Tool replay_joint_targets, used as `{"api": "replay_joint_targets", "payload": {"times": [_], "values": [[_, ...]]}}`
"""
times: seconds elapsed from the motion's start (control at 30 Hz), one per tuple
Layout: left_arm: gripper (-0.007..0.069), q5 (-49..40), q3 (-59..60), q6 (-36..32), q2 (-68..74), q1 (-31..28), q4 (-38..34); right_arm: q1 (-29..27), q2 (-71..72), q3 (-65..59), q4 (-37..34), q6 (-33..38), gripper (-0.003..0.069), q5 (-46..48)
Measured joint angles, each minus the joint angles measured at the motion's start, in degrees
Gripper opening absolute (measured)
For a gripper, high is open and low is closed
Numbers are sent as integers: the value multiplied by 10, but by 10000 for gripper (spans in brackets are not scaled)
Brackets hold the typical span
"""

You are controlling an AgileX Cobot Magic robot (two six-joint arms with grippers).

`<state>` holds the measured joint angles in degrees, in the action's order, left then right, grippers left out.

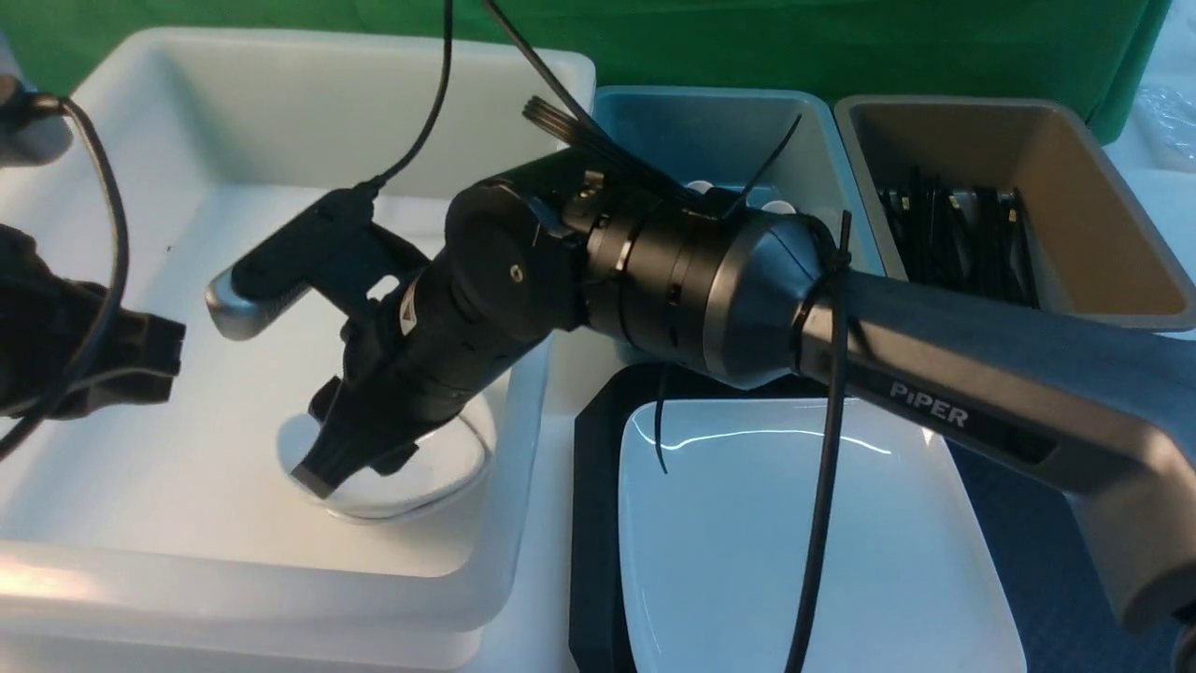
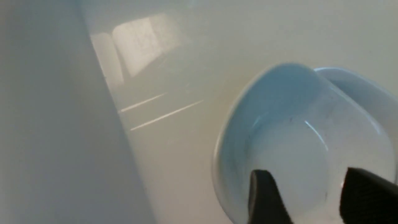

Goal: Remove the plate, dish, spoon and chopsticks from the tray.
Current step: Use the right arm to put the small plate into the large storage box on the left, then use the right arm to grab a plate from the dinner plate

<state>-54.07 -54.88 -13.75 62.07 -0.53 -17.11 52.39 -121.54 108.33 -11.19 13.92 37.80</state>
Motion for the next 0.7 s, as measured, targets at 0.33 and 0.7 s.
{"api": "replay_joint_targets", "payload": {"times": [0.33, 0.7], "values": [[3, -21, 0, 0, 0, 2, -20, -7, 101, 8, 91, -46, 344, 90], [3, -10, 0, 17, 1, 144, -30, -198, 288, -39, 197, -106, 28, 281]]}}
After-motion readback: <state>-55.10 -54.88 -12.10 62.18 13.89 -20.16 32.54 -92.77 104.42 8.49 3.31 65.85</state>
